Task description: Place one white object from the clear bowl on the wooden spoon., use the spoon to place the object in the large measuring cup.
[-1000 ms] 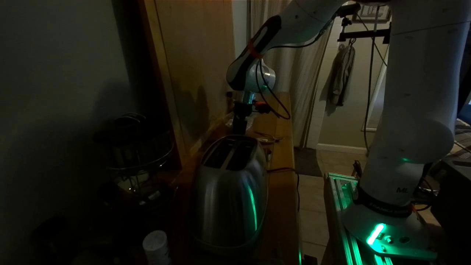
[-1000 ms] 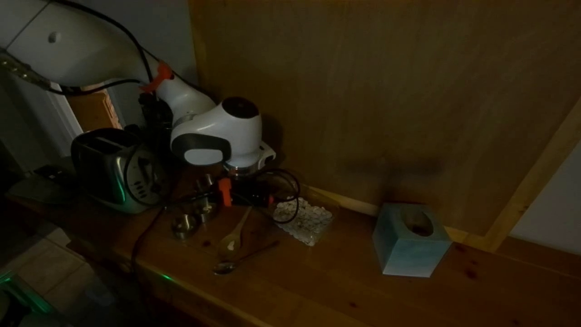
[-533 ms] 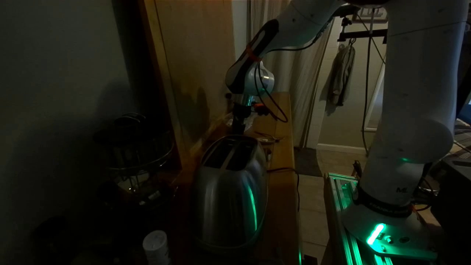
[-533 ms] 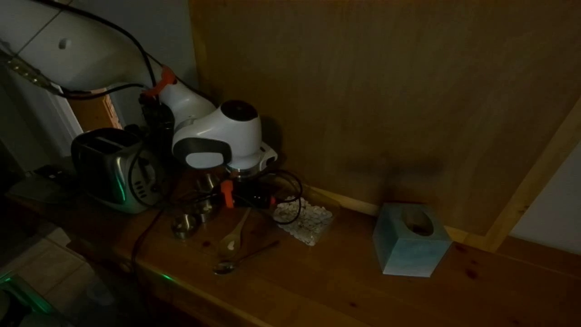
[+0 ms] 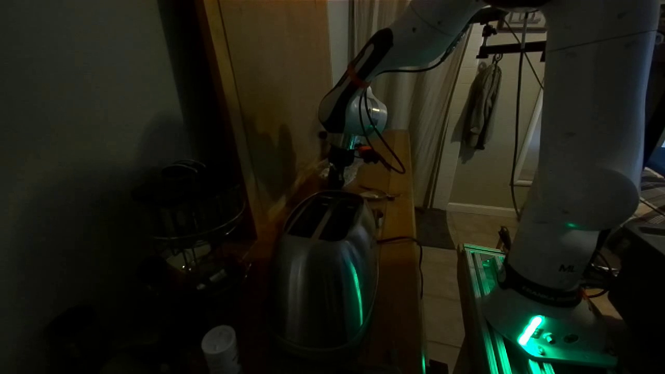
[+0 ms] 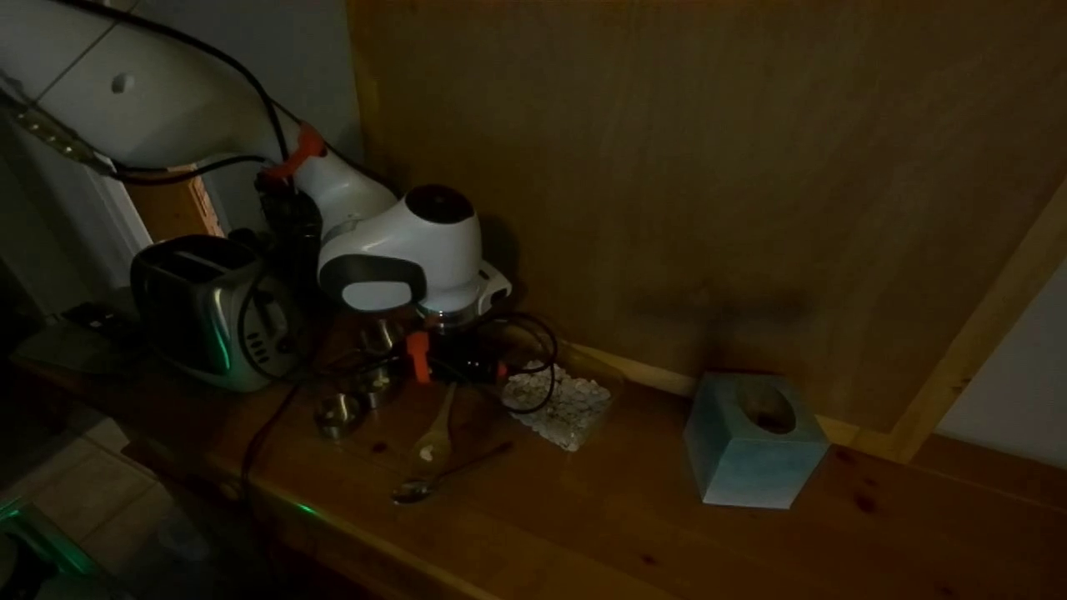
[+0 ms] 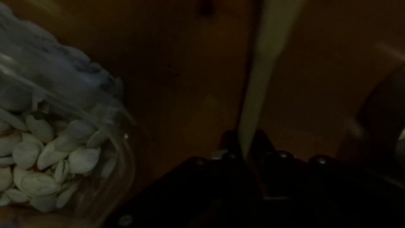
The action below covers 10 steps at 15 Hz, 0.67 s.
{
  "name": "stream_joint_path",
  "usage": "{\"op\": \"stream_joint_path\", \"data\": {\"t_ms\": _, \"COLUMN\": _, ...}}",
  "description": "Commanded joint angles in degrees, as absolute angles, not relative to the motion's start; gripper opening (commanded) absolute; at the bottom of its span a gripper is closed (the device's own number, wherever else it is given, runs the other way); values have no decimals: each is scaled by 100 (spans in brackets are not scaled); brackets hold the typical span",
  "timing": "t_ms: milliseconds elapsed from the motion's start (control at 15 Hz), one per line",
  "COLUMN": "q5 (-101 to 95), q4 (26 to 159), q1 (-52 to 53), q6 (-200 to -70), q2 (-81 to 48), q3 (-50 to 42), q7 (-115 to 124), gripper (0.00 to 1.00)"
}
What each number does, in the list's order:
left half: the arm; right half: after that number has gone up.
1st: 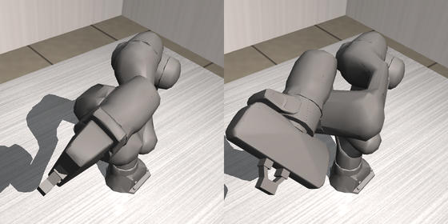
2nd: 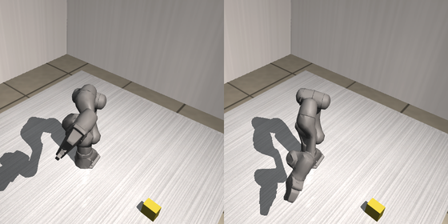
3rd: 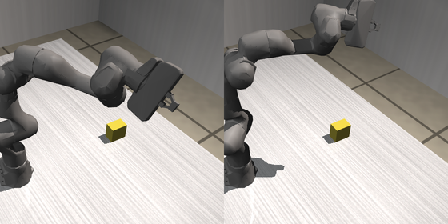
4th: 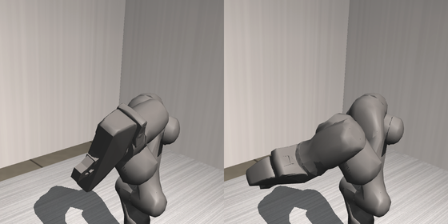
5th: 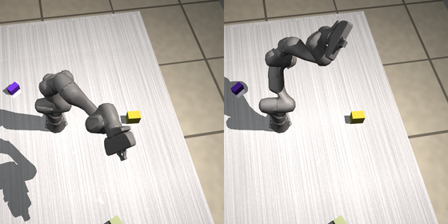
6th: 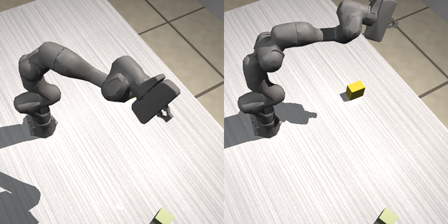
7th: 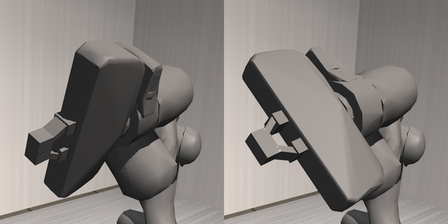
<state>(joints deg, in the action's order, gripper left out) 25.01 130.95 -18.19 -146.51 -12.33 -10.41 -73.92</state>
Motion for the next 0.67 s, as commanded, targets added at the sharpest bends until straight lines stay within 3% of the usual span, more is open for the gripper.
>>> {"op": "stream_joint_path", "data": {"t_ms": 0, "q5": 2539, "q4": 12970, "q1": -1927, "q6": -14719, "q2": -1343, "q3": -935, "q7": -7319, "gripper": 4}}
{"op": "stream_joint_path", "data": {"t_ms": 600, "q5": 2113, "q4": 13104, "q1": -1845, "q6": -14392, "q2": -961, "q3": -1002, "q7": -7093, "gripper": 4}}
